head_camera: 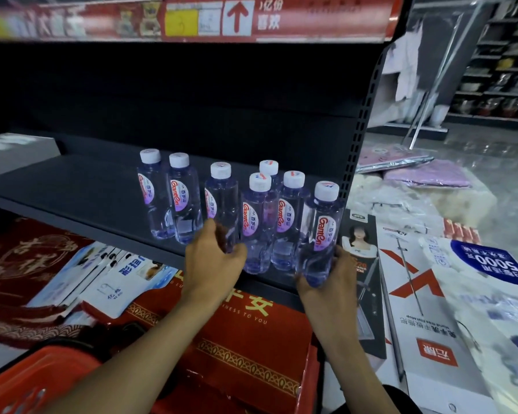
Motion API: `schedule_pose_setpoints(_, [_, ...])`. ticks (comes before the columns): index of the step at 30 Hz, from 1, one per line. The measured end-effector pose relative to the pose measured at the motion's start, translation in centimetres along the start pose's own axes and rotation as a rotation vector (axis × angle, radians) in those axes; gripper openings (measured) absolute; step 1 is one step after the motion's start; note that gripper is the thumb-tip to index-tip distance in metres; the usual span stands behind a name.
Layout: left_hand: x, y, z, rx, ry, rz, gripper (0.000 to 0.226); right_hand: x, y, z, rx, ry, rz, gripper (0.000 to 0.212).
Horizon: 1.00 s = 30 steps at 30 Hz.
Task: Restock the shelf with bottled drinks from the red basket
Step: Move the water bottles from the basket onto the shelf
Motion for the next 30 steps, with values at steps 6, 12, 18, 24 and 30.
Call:
schedule_pose_setpoints(6, [2.3,0.2,-1.1,-0.007,-0.089,-0.057,0.043,-0.4,0.1,-0.1,0.008,0.025,0.032,0.066])
schedule_pose_setpoints(12, [3.1,1.0,-1.8,-0.001,-0.102,-0.044,0.039,-0.7,0.3,-0.2,0.0,0.039,0.027,0.07])
schedule_pose_setpoints(18, [3.2,0.5,-1.6,0.014,-0.126,-0.028,0.042,3.9,-2.6,1.5,-0.392,-0.134,-0.043,0.06])
schedule_pose_setpoints(24, [2.1,-5.8,-0.8,-0.059,0.067,-0.419,0.036,10.1,3.0,4.9,-0.101,-0.494,-0.114,0.032])
schedule_pose_setpoints(30, [5.0,-14.9,2.1,-0.073,-0.047,-0.84,0.046,14.6,14.5,9.5,0.42,-0.504,0.039,0.047])
Point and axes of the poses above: each hand's wrist, its own z-axis away from the middle knuckle, its own y-axis out of the palm, x = y × z, the point moved 5 cm from there along -z, towards the middle knuckle, and after that the axes turned 1 degree about y, right-handed, at the moved point
